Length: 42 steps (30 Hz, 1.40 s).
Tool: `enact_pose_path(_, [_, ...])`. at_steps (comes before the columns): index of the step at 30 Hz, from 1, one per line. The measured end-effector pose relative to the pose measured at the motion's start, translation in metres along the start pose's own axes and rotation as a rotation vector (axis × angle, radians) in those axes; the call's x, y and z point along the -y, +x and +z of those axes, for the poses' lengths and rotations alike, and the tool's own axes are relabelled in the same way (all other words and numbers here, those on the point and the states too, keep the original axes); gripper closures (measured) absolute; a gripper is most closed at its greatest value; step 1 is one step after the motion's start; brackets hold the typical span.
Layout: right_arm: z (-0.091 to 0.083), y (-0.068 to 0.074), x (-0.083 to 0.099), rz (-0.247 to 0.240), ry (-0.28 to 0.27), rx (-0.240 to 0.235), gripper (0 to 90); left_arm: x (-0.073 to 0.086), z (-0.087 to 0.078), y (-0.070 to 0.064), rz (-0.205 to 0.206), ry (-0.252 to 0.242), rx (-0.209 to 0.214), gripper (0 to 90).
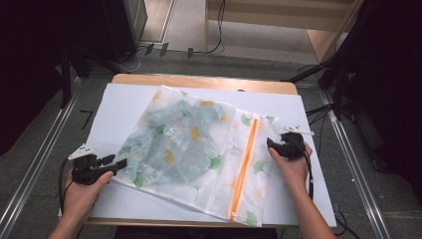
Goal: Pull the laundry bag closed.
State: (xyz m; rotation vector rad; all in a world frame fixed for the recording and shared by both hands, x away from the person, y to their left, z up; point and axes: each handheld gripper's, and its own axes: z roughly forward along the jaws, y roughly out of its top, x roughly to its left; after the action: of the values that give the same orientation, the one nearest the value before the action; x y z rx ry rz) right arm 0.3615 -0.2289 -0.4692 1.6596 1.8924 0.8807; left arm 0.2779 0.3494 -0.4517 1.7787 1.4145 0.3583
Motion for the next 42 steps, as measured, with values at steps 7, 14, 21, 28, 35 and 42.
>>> enact_pose_path(7, [-0.049,0.003,0.047,0.052,0.061,-0.082,28.4,-0.021,0.021,0.005,-0.003,0.019,-0.042,38.0])
enact_pose_path(14, [-0.060,0.012,0.069,0.073,0.061,-0.122,33.1,-0.017,0.028,0.009,-0.010,0.075,0.000,66.9])
enact_pose_path(21, [-0.052,0.043,0.064,0.023,0.062,-0.153,35.7,-0.016,0.025,0.006,0.049,0.103,0.019,89.9])
enact_pose_path(28, [-0.050,0.058,0.063,-0.030,0.083,-0.060,47.0,-0.009,0.025,-0.004,0.082,0.124,0.027,90.0])
enact_pose_path(35, [-0.051,0.056,0.061,-0.026,0.084,0.002,77.7,-0.004,0.021,-0.017,0.111,0.149,0.036,90.0])
enact_pose_path(42, [-0.048,0.042,0.058,-0.033,0.088,-0.098,90.0,0.003,0.015,-0.030,0.125,0.179,0.042,90.0])
